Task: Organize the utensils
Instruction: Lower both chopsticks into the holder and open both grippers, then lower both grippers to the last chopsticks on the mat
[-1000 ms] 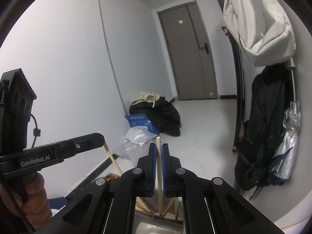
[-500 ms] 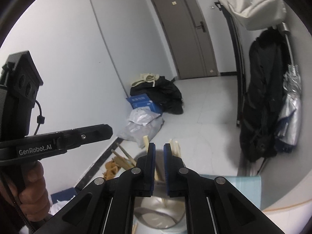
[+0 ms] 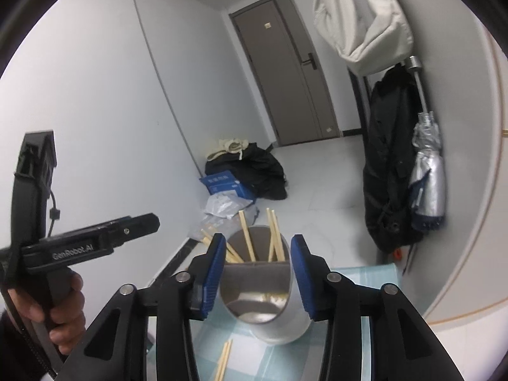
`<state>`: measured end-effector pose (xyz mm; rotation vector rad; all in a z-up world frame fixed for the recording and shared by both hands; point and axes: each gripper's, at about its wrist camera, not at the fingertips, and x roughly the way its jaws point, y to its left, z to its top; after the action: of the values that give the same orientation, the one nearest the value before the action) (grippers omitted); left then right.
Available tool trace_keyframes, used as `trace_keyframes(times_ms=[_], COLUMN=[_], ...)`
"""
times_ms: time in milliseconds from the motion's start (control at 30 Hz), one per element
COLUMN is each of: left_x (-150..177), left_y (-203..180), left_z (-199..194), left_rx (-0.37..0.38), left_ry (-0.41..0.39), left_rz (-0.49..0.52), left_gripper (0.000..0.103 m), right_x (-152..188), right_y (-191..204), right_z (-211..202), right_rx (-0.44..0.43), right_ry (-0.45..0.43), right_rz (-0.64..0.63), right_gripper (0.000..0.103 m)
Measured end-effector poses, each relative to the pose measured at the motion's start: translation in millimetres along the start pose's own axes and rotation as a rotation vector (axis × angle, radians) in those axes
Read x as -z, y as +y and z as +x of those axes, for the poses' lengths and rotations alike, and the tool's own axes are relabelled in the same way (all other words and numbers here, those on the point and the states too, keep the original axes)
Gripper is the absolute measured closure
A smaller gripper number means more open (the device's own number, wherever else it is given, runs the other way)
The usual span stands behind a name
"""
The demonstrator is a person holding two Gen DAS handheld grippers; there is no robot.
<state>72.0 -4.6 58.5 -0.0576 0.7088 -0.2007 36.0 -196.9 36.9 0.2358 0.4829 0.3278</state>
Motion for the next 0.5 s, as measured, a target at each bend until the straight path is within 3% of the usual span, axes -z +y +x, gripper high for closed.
trace_keyframes(times_ms=[233, 433, 500], left_x=[22, 41, 47], left_y=[-8, -18, -15], left_z=[-18, -34, -39], left_rx=[-0.059, -0.080, -0.083], left_ry=[-0.034, -0.096, -0.120], left_rz=[0.007, 0.043, 0.031], left_gripper=[0.036, 0.036, 0.030], right_x=[18, 35, 42], right_y=[11, 17, 19], right_z=[-32, -50, -54], right_rx=[0.029, 0.040, 0.053], right_ry=[-0.025, -0.045, -0.055], right_rz=[-0.029, -0.034, -0.042], right_gripper=[0.039, 0.032, 0.029])
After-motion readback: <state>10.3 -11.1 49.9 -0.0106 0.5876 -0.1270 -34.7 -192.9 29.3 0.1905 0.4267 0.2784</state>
